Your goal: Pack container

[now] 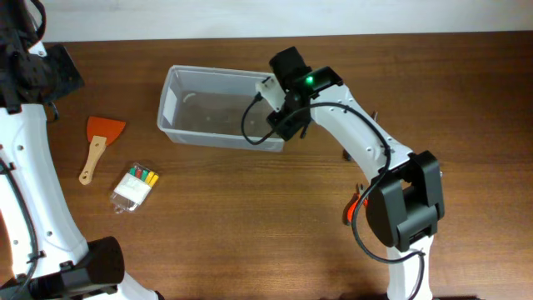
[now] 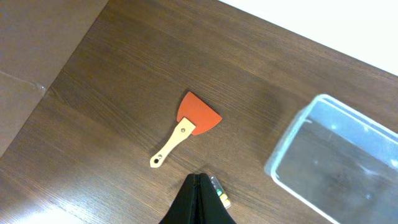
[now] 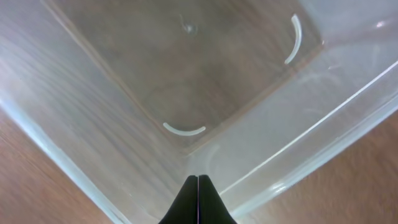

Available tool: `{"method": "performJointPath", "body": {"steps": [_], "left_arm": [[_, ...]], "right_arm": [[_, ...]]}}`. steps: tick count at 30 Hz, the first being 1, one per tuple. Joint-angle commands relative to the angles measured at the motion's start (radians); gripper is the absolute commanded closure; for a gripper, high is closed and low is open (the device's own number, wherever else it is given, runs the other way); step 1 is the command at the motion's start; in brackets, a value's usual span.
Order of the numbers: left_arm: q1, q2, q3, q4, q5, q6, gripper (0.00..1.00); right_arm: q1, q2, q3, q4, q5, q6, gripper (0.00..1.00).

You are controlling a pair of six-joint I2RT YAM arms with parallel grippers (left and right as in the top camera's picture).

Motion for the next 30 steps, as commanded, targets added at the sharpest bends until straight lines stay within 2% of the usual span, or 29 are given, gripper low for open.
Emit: {"method": "performJointPath", "body": {"steps": [1, 14, 30], "left_arm": [[0.002, -0.002, 0.009, 0.002, 0.000, -0.010, 0.98], [0.002, -0.002, 0.009, 0.019, 0.000, -0.009, 0.98], [0.002, -0.002, 0.009, 0.029, 0.000, -0.009, 0.98]], "right_arm": [[-0.031, -0.006, 0.008, -0.047, 0.019, -0.010, 0.96], [-0.059, -0.006, 0.008, -0.211, 0.053, -0.010, 0.96], [-0.135, -0.006, 0.008, -0.314, 0.069, -0.010, 0.96]]}}
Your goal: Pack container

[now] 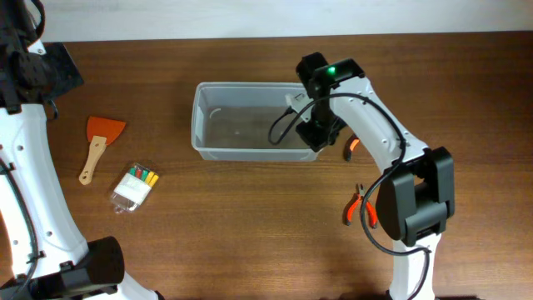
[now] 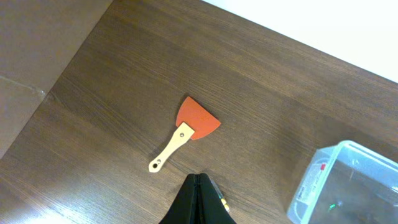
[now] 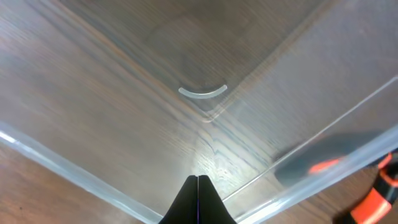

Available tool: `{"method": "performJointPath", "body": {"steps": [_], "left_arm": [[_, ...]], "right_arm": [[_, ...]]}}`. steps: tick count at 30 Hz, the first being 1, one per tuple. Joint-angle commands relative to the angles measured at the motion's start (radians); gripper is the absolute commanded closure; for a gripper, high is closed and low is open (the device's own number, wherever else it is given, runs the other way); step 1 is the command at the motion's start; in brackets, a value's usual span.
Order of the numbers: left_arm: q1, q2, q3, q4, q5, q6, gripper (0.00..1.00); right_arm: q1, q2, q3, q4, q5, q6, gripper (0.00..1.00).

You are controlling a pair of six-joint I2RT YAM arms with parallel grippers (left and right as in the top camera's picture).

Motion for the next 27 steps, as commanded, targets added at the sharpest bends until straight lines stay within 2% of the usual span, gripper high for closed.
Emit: {"method": "performJointPath", "body": {"steps": [1, 11, 21, 27], "left_arm": [[0.002, -0.002, 0.009, 0.010, 0.000, -0.009, 0.98], [0.002, -0.002, 0.009, 0.010, 0.000, -0.009, 0.98], [0.002, -0.002, 0.009, 0.011, 0.000, -0.009, 0.98], [0.002, -0.002, 0.009, 0.010, 0.000, -0.009, 0.98]], "right_arm": [[-0.045, -0.006, 0.008, -0.012, 0.020, -0.009, 0.96], [-0.113, -0.006, 0.008, -0.009, -0.020, 0.017, 0.96], [-0.026, -0.008, 0.010, -0.003, -0.034, 0.013, 0.96], [0.014, -0.008, 0.010, -0.083, -0.033, 0.013, 0.96]]}}
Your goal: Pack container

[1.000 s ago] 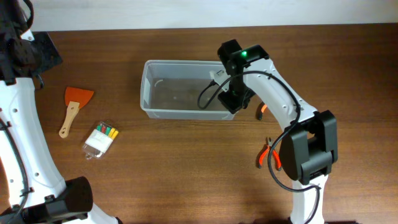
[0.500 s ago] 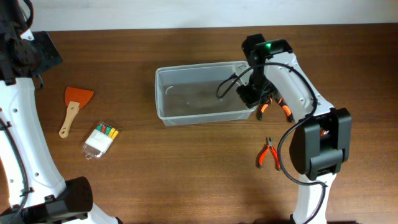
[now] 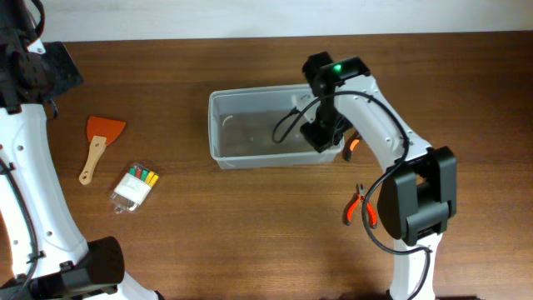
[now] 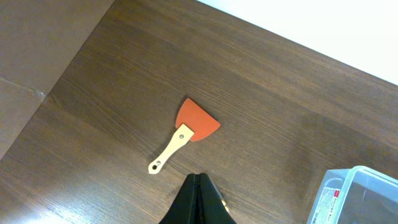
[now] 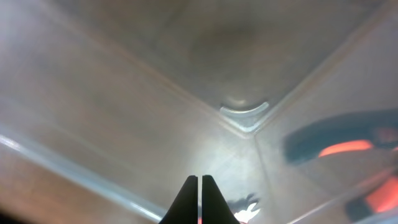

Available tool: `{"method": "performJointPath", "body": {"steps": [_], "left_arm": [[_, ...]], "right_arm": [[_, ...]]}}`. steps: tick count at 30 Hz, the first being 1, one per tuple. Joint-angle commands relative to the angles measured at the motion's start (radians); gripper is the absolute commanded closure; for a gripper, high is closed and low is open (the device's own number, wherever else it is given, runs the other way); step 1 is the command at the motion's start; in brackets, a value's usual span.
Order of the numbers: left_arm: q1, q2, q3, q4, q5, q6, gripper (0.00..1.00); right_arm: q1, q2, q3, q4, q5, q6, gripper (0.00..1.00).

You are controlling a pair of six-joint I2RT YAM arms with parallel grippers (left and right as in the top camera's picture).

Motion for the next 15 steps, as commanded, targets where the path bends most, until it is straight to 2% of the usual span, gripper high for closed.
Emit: {"method": "performJointPath", "body": {"steps": [1, 9, 15], "left_arm": [[0.002, -0.002, 0.009, 0.004, 0.000, -0.009, 0.98], [0.002, -0.002, 0.009, 0.004, 0.000, -0.009, 0.98], [0.002, -0.002, 0.009, 0.004, 0.000, -0.009, 0.98]], "right_arm": [[0.018, -0.008, 0.010, -0.032, -0.013, 0.004, 0.96], [0.018, -0.008, 0.011, -0.004, -0.003, 0.005, 0.94], [0.018, -0.008, 0.088, 0.066, 0.041, 0.010, 0.86]]}}
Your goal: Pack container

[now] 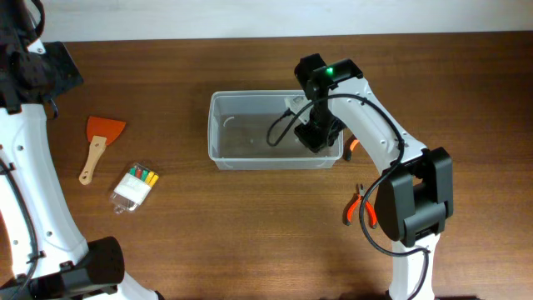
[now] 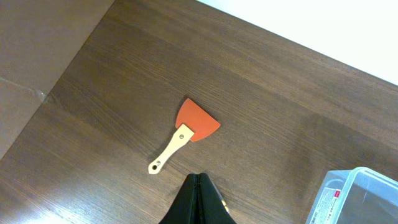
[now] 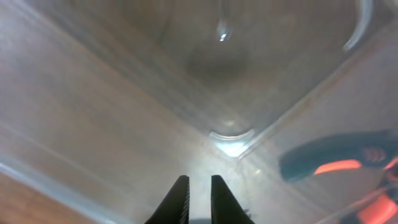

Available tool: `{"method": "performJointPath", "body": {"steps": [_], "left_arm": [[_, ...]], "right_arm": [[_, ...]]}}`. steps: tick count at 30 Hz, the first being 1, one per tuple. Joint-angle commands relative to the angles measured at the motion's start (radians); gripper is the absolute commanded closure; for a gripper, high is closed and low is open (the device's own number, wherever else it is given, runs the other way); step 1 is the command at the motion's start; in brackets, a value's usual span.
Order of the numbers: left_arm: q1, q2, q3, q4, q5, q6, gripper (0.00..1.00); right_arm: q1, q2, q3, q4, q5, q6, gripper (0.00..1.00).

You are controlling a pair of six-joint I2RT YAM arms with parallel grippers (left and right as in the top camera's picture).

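The clear plastic container [image 1: 258, 129] lies empty in the middle of the table; its corner also shows in the left wrist view [image 2: 360, 193]. My right gripper [image 1: 319, 136] is at its right end, and in the wrist view [image 3: 199, 194] the fingers stand a little apart, pointing at the container's wall and floor [image 3: 155, 93]. An orange scraper [image 1: 98, 142] [image 2: 189, 130] and a pack of markers [image 1: 136, 186] lie at the left. My left gripper [image 2: 199, 179] is shut with nothing in it, high above the scraper.
Orange-handled pliers [image 1: 358, 207] lie on the table right of centre, near the front. Another orange-and-black tool [image 1: 351, 144] [image 3: 336, 158] lies just beyond the container's right wall. The left arm [image 1: 25, 75] stands at the far left edge.
My right gripper's fingers have parted from a hairline gap to a clear one. The container stays where it was. The left arm has not moved.
My right gripper was shut on the container's right front corner, with the container at the back left of centre. Then the container stood further right, and further right again, next to the orange tool. Now the fingers have opened there.
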Motion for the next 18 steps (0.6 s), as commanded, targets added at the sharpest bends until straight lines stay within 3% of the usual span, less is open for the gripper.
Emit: {"method": "performJointPath", "body": {"steps": [1, 5, 6, 7, 9, 13, 18], "left_arm": [[0.002, -0.002, 0.009, 0.005, 0.000, -0.009, 0.98], [0.002, -0.002, 0.009, 0.014, 0.000, -0.004, 0.98], [0.002, -0.002, 0.009, 0.015, 0.001, 0.000, 0.94], [-0.002, -0.002, 0.009, 0.016, 0.010, 0.020, 0.89], [-0.010, -0.002, 0.008, 0.021, 0.066, 0.092, 0.81], [-0.051, -0.002, 0.007, 0.012, 0.143, 0.233, 0.72], [-0.135, -0.003, 0.006, -0.060, 0.139, 0.257, 0.66]], "right_arm": [[-0.003, -0.008, 0.118, 0.008, 0.048, 0.016, 0.83], [-0.017, -0.008, 0.363, -0.050, 0.143, 0.089, 0.59], [-0.027, -0.008, 0.441, -0.082, 0.154, 0.105, 0.45], [-0.039, -0.009, 0.511, -0.116, 0.158, 0.114, 0.25], [-0.070, -0.013, 0.646, -0.195, 0.157, 0.120, 0.04], [-0.177, -0.065, 0.810, -0.312, 0.157, 0.214, 0.01], [-0.335, -0.222, 0.785, -0.369, 0.148, 0.264, 0.01]]}}
